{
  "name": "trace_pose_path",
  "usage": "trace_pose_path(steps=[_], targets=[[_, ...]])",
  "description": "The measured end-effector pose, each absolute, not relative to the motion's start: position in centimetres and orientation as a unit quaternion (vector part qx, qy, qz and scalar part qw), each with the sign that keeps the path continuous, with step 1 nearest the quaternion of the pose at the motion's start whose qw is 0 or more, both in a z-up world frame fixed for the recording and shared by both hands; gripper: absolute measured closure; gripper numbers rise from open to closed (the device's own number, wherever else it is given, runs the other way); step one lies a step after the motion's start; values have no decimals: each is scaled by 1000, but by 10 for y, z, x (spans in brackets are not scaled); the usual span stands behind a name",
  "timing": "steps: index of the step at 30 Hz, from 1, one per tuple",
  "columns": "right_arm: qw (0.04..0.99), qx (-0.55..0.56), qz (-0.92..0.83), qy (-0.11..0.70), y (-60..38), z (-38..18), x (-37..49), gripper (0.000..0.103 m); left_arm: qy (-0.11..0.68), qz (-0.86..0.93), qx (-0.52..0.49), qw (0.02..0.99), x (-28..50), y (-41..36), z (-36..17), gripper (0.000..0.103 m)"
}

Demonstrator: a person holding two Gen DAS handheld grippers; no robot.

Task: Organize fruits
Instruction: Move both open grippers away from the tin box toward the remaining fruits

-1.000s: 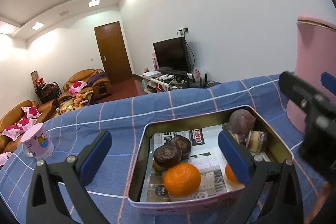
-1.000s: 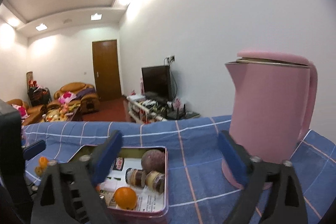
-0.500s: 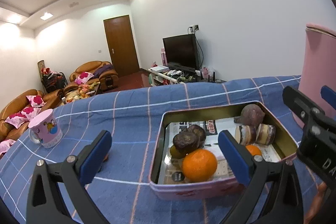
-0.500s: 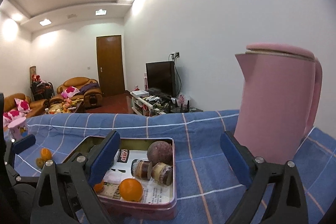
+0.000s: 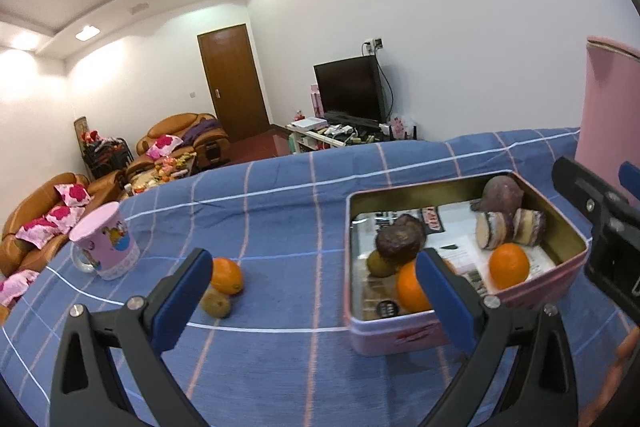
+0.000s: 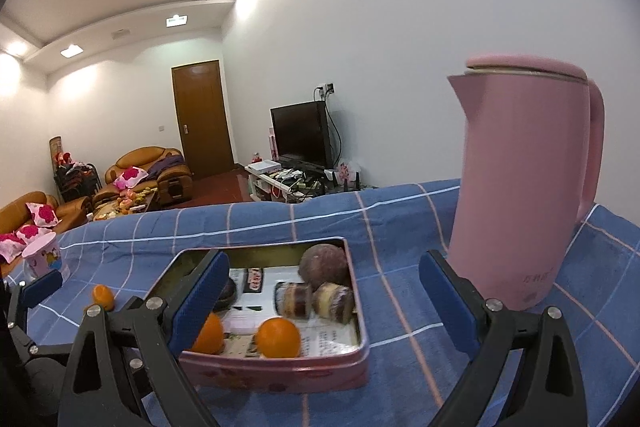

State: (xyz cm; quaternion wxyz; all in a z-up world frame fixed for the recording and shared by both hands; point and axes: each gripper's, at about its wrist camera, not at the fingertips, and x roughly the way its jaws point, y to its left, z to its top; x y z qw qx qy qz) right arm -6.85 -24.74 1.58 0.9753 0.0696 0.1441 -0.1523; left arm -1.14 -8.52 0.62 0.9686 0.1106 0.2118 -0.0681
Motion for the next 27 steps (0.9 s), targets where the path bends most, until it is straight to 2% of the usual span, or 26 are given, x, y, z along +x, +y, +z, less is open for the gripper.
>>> trace_pose_path(steps=[18, 27], targets=[[976, 86, -126, 158, -176, 12, -28, 6, 230, -47, 127, 964, 23, -28, 1, 0], [975, 93, -116, 165, -142, 10, 0, 6, 290, -38, 49, 955, 56, 19, -8, 0]])
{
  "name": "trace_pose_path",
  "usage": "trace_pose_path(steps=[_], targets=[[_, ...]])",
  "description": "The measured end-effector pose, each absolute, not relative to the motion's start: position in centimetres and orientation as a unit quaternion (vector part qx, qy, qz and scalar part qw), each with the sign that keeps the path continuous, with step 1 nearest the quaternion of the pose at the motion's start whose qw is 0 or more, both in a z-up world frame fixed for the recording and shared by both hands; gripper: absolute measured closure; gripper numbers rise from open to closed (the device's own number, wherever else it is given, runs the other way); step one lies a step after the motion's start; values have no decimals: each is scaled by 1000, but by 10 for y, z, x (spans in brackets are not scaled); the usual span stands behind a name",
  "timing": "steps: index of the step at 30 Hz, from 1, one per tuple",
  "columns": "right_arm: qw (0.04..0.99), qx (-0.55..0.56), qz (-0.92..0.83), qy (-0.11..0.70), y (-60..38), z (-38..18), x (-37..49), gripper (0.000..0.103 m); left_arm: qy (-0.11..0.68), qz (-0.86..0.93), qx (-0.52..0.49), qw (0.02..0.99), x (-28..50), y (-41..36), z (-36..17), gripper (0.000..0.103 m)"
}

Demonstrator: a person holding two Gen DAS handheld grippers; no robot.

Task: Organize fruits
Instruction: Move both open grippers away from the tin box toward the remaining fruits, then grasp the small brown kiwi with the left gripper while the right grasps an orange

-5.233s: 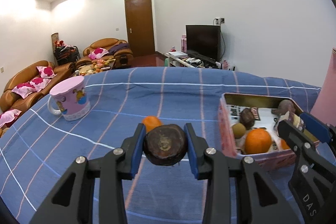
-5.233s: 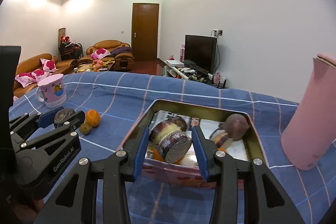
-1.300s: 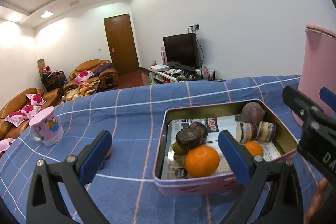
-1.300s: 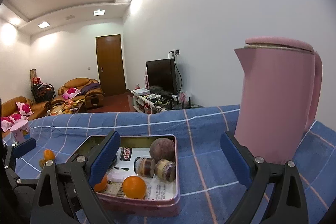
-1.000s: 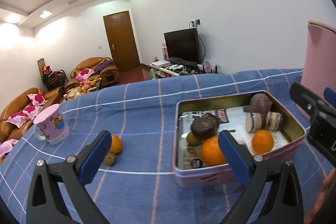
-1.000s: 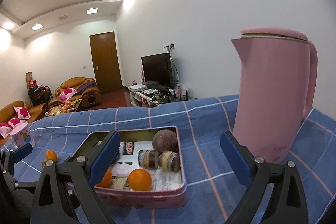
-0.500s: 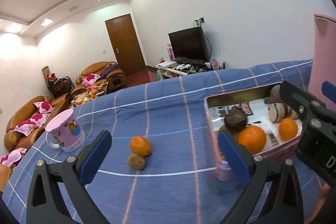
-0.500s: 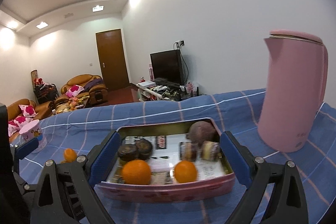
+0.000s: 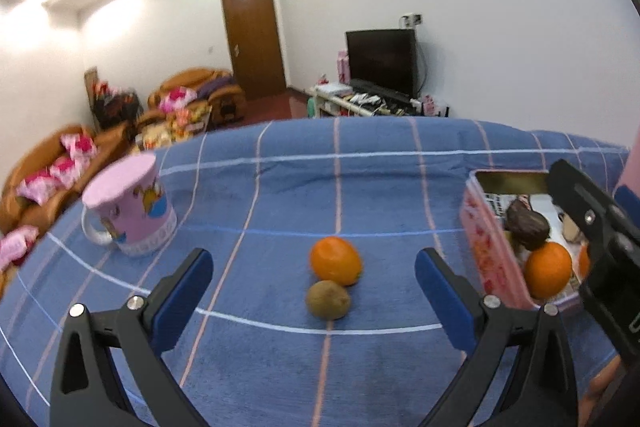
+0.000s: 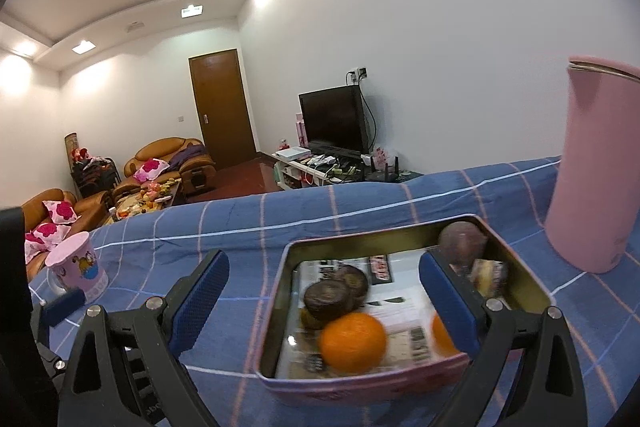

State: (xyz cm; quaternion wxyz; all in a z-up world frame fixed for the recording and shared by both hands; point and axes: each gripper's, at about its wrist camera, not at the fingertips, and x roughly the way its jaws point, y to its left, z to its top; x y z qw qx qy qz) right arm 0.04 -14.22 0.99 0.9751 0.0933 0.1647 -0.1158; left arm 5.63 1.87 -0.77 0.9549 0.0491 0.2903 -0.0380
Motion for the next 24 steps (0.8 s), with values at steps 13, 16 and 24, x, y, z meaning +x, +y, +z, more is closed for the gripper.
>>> trace_pose_path(steps=[13, 16, 24], targets=[[979, 96, -84, 157, -119, 10, 18, 6, 317, 12, 57, 947, 80, 49, -15, 0], [977, 109, -84, 161, -126, 9, 17, 6, 325, 19, 63, 944, 85, 62, -14, 0], [973, 129, -81, 175, -135, 5, 20, 6, 337, -35, 59, 939, 84, 69, -15, 0]])
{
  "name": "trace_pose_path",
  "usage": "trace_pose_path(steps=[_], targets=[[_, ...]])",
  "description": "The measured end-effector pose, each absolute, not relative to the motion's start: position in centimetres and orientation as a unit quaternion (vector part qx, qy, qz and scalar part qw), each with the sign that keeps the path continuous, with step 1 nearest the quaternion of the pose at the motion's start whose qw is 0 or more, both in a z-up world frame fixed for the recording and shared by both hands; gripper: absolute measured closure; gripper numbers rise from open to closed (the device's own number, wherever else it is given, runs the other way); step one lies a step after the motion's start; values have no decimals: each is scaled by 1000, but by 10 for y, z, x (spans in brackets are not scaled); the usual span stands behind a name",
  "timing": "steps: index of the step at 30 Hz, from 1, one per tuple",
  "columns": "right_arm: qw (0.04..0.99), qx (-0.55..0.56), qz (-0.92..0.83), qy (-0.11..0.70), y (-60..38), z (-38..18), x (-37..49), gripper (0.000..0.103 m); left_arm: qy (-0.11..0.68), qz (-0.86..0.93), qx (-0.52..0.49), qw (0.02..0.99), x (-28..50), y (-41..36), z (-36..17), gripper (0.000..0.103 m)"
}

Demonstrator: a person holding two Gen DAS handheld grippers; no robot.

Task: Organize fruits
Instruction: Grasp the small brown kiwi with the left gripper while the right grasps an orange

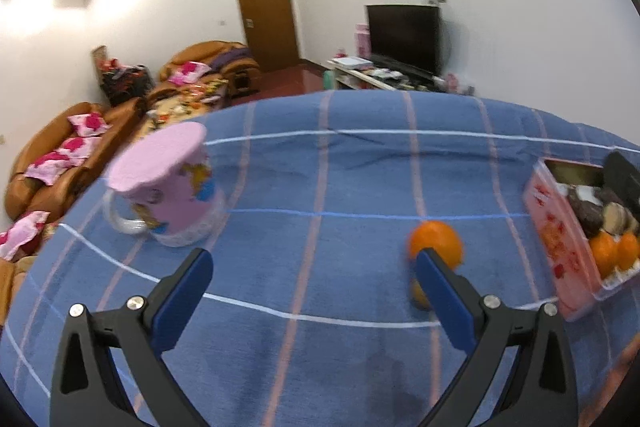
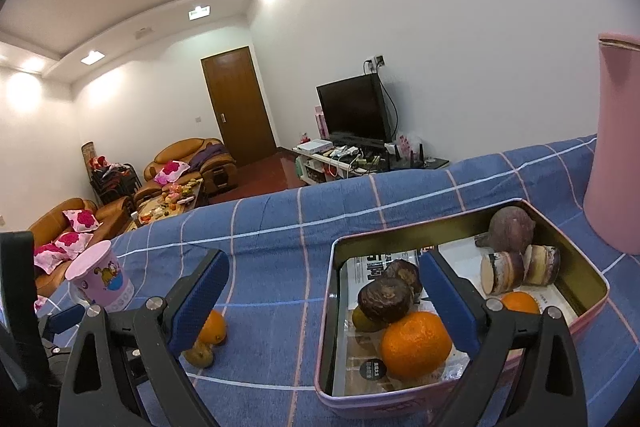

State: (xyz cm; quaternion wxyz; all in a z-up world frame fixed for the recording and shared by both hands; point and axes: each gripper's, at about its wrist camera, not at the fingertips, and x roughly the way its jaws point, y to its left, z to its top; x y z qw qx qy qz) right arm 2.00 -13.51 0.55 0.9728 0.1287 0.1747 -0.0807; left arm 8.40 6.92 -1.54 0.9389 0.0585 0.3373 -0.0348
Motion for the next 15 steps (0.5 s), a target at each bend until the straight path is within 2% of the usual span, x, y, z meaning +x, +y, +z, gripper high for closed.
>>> trace_pose_path(steps=[4, 6, 8, 12, 14, 15], targets=[[974, 125, -80, 174, -132, 5, 18, 6, 344, -88, 84, 931, 78, 45, -19, 1], [974, 120, -78, 175, -130, 5, 19, 6, 349, -97, 93, 927, 80, 34, -22, 4], [975, 116, -79, 174, -128, 6, 18, 6, 367, -95, 109, 919, 85, 26, -29, 16], [976, 109, -74, 173, -125, 6, 18, 6, 411, -94, 84, 903, 97, 31, -39, 22], [976, 103, -71, 175, -123, 6, 19, 6, 430, -99, 63, 895, 103, 36, -44, 38], [977, 100, -70, 175, -121, 6, 19, 6, 433, -101, 51, 894, 104, 39, -44, 39]])
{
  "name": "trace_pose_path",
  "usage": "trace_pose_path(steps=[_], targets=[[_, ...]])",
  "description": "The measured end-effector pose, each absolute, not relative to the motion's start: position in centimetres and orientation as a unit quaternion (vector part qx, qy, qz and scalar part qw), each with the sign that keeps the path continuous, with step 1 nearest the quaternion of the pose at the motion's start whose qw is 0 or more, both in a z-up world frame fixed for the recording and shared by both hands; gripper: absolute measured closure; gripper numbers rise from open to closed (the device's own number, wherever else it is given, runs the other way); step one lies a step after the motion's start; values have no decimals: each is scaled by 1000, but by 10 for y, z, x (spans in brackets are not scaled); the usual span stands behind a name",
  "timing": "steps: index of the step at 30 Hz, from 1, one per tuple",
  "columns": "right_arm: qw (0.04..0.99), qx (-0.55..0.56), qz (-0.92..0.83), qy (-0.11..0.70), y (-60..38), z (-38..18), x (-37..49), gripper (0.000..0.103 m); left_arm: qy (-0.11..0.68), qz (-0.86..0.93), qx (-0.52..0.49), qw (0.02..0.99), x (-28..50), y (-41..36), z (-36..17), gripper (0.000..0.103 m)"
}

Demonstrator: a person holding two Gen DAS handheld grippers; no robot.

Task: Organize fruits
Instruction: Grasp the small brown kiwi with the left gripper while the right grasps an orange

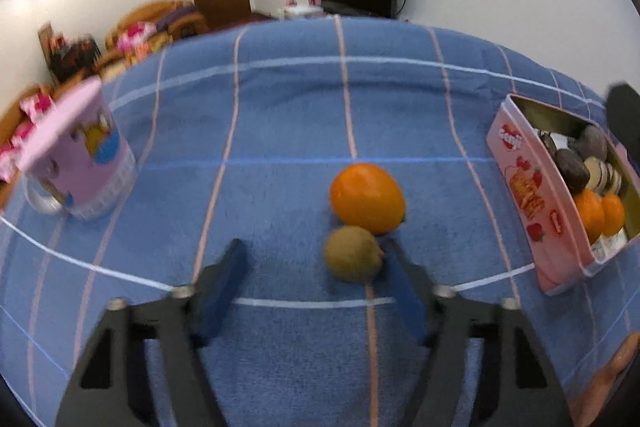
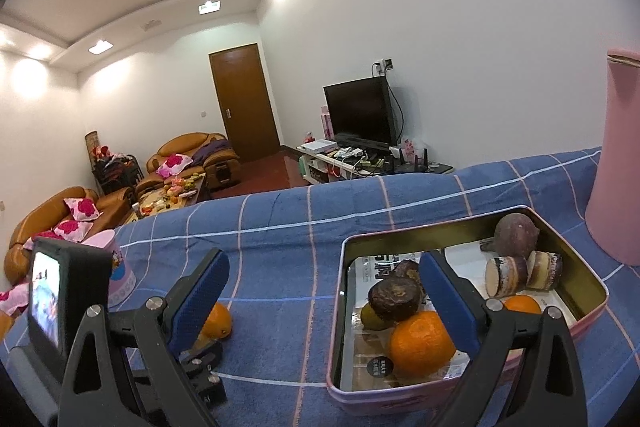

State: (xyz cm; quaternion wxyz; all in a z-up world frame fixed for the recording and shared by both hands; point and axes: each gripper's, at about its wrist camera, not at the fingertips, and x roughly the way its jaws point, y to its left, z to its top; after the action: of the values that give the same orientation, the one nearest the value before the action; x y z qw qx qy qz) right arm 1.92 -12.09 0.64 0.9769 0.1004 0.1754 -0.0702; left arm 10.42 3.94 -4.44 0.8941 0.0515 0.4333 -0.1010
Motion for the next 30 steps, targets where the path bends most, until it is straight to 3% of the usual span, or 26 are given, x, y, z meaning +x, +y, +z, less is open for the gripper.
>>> trace_pose_path(steps=[6, 14, 23, 26, 30], targets=[[978, 78, -59, 182, -110, 5, 21, 6, 426, -96, 32, 899, 100, 47, -40, 71], [975, 37, -22, 218, -84, 1, 41, 6, 402, -22, 2, 916, 101, 79, -33, 72], [939, 48, 36, 338, -55, -26, 107, 8, 401, 42, -4, 915, 110, 111, -38, 71], [930, 45, 49, 361, -45, -33, 116, 16, 409, 58, -9, 911, 115, 122, -43, 72], [904, 20, 75, 420, -28, -49, 135, 38, 422, 70, -22, 904, 117, 132, -48, 72]])
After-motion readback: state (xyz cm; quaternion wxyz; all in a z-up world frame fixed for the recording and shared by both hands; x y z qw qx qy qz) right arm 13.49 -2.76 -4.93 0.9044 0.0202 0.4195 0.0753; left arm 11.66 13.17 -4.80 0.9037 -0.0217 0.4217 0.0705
